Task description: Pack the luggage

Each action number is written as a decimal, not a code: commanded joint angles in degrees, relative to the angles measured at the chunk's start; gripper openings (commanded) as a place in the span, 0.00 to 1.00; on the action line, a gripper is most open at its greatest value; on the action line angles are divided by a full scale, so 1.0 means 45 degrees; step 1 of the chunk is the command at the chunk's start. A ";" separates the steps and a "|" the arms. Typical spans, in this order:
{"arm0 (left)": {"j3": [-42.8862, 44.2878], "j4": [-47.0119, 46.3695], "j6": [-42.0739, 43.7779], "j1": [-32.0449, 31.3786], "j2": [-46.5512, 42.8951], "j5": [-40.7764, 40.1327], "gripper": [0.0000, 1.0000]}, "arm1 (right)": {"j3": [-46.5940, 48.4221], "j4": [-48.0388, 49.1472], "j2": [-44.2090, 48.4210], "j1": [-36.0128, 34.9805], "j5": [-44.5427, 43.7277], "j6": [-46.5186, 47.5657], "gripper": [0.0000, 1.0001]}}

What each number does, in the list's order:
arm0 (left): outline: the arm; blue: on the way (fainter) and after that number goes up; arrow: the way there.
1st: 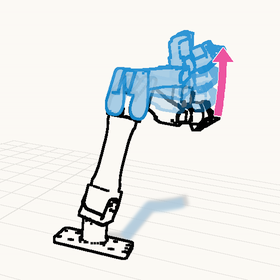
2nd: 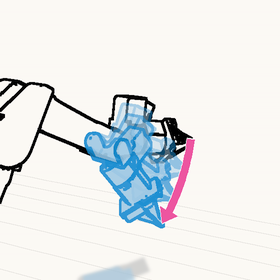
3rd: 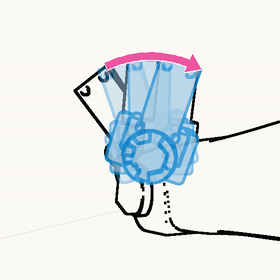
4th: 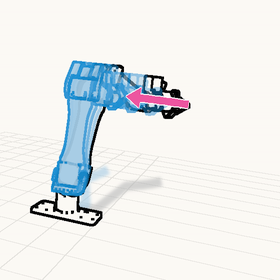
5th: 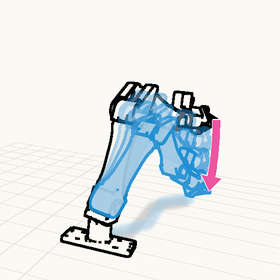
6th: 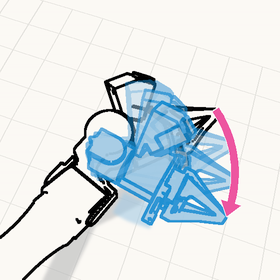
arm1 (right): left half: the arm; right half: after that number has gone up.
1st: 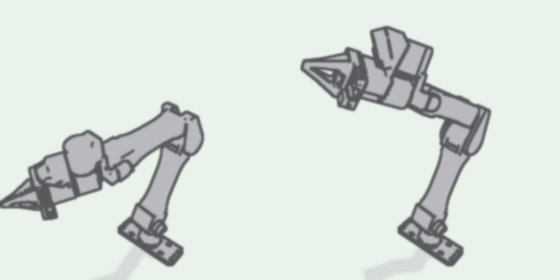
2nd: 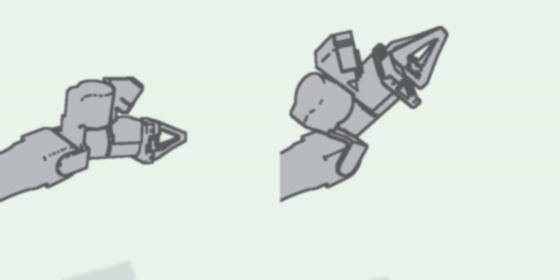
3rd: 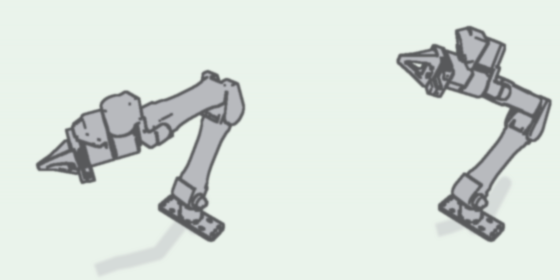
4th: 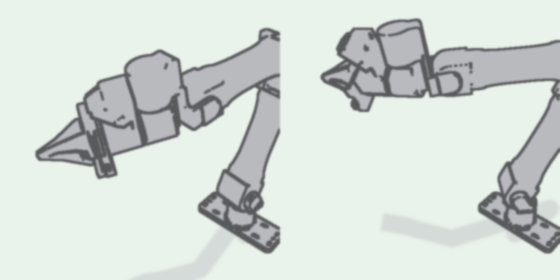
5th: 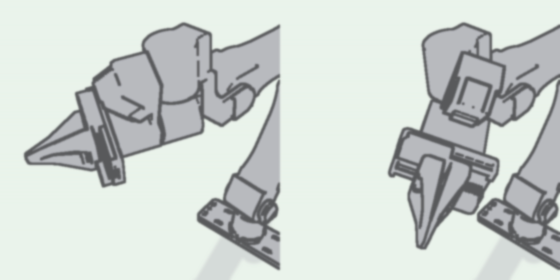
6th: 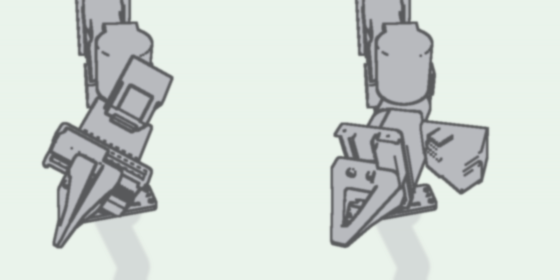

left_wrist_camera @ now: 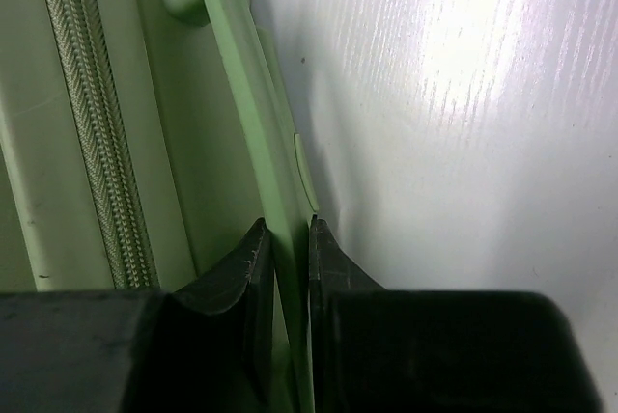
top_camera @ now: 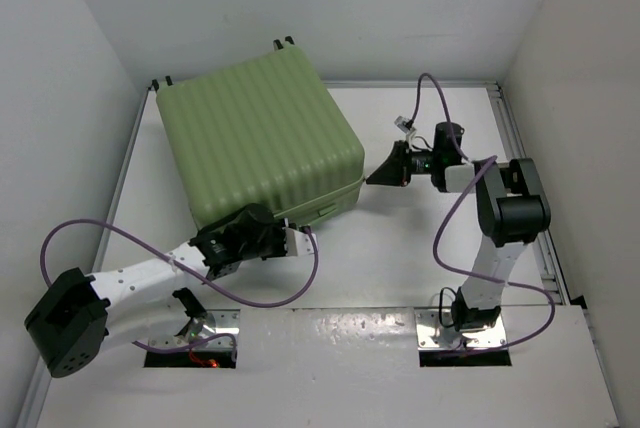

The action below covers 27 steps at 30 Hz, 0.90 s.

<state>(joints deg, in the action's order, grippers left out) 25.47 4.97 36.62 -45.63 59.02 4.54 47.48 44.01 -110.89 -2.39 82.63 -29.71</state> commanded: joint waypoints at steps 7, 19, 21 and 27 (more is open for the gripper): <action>-0.0388 0.2157 0.0827 0.0393 -0.0402 -0.0091 0.00 | 0.1674 -0.8060 0.2084 0.0630 -0.3557 1.0567 0.00; -0.0739 0.2274 0.1607 0.0393 -0.0519 0.0359 0.00 | 0.2162 -0.3591 0.1070 0.0122 -0.7365 0.7661 0.00; -0.0739 0.2274 0.1608 0.0393 -0.0519 0.0359 0.00 | 0.2377 -0.2656 0.0913 0.0102 -0.7966 0.7019 0.00; -0.0856 0.2274 0.1608 0.0393 -0.0402 0.0359 0.00 | 0.3274 -0.1190 0.0093 -0.0269 -0.8558 0.6217 0.00</action>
<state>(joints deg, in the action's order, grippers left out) 23.86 4.34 39.77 -44.56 57.74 6.22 57.49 25.12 -108.64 -6.04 61.91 -0.75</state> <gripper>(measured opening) 0.184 0.003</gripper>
